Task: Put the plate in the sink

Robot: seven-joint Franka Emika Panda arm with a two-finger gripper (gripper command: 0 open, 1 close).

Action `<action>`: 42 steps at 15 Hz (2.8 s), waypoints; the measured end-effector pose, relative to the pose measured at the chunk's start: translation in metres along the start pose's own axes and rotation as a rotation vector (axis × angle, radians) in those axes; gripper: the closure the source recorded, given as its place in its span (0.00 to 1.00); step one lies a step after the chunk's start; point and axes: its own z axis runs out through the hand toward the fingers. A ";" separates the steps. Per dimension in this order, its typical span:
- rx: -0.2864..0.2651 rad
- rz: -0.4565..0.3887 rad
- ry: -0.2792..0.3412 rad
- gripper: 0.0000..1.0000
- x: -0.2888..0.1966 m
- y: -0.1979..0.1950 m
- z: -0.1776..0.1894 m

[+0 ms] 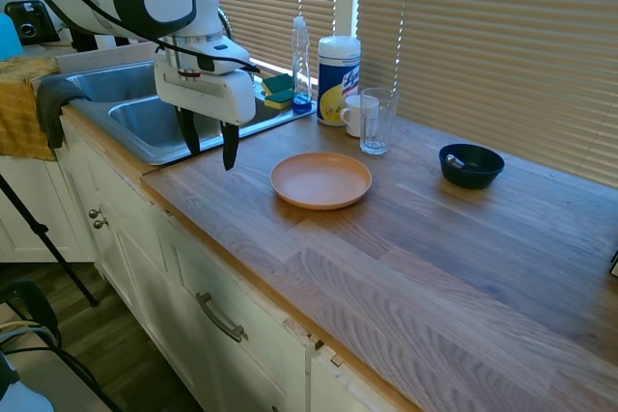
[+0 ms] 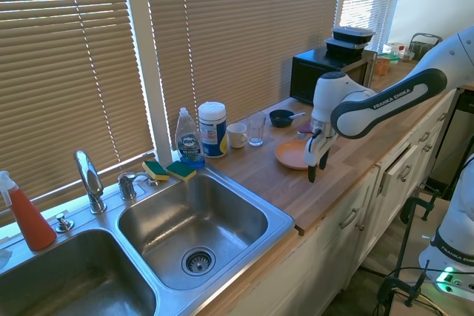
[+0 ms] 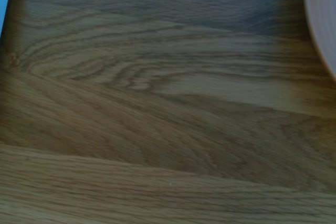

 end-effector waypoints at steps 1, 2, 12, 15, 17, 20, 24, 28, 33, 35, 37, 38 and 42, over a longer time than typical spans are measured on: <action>-0.001 0.000 0.000 0.00 0.000 0.000 0.000; 0.000 0.002 0.001 0.00 0.000 0.000 0.000; 0.077 0.165 0.042 0.00 0.105 0.030 -0.020; 0.086 0.223 0.024 0.00 0.151 0.046 -0.010; 0.094 0.255 0.012 0.00 0.174 0.055 -0.004; 0.102 0.307 -0.010 0.00 0.205 0.079 0.009; 0.115 0.340 -0.049 0.00 0.233 0.104 0.029; 0.171 0.294 -0.115 0.00 0.244 0.105 0.048; 0.196 0.262 -0.154 0.00 0.252 0.097 0.054; 0.204 0.254 -0.171 0.00 0.255 0.094 0.061; 0.208 0.248 -0.177 1.00 0.258 0.091 0.064; 0.208 0.244 -0.178 1.00 0.258 0.090 0.064; 0.217 0.235 -0.188 1.00 0.257 0.086 0.065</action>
